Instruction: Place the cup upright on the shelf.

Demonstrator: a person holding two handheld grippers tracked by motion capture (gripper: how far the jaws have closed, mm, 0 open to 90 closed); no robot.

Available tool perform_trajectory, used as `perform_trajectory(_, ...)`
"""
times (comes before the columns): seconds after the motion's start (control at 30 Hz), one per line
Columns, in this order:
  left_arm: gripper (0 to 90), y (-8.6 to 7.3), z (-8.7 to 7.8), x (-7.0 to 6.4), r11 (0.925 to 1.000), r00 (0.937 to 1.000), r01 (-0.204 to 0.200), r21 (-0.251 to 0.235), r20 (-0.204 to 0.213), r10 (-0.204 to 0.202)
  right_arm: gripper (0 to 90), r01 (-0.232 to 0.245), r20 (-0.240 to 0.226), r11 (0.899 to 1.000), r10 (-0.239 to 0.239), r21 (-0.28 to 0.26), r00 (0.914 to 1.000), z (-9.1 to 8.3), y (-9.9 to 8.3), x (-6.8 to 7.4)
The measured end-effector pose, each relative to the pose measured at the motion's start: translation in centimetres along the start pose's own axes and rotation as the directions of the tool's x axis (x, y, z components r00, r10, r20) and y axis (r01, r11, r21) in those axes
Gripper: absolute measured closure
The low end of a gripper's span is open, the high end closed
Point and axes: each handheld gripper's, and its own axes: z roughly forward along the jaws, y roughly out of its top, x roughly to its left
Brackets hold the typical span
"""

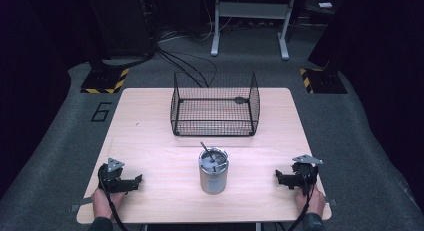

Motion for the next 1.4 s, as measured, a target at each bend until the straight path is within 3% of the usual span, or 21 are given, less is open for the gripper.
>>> perform_trajectory(0.37, 0.1, 0.0, -0.1, -0.7, 0.9998, 0.9997, -0.019, -0.007, -0.015, 0.019, 0.0, 0.006, -0.001, 1.000, -0.006, -0.002, 1.0000, 0.1, 0.1, -0.1)
perform_trajectory(0.5, 0.0, 0.0, 0.0, -0.4, 1.0000, 1.0000, 0.002, 0.002, 0.005, -0.002, 0.0, 0.004, -0.003, 1.000, -0.004, -0.006, 1.0000, 0.1, 0.1, -0.1)
perform_trajectory(0.67, 0.0, 0.1, 0.0, -0.4, 1.0000, 0.9999, 0.001, 0.003, 0.013, -0.001, 0.0, 0.014, -0.004, 1.000, -0.014, 0.002, 0.9999, 0.1, 0.1, -0.2)
perform_trajectory(0.77, 0.0, 0.0, -0.1, -0.4, 0.9996, 0.9993, 0.025, -0.010, 0.028, -0.025, 0.0, 0.014, -0.004, 1.000, -0.014, 0.002, 0.9999, 0.1, 0.1, -0.2)
perform_trajectory(0.97, 0.0, -0.2, -0.9, -1.2, 0.9991, 0.9984, 0.029, -0.029, 0.049, -0.028, 0.0, 0.013, -0.003, 1.000, -0.013, 0.002, 0.9999, 0.1, 0.1, -0.1)
perform_trajectory(1.17, 0.0, 0.3, -2.0, -2.3, 0.9981, 0.9963, 0.011, -0.061, 0.086, -0.006, 0.0, 0.013, -0.004, 1.000, -0.013, 0.002, 0.9999, 0.1, 0.1, -0.1)
perform_trajectory(1.4, 0.0, 1.7, -3.7, -4.0, 0.9942, 0.9891, -0.035, -0.102, 0.139, 0.049, 0.0, 0.012, -0.004, 1.000, -0.012, 0.002, 0.9999, 0.1, 0.1, -0.1)
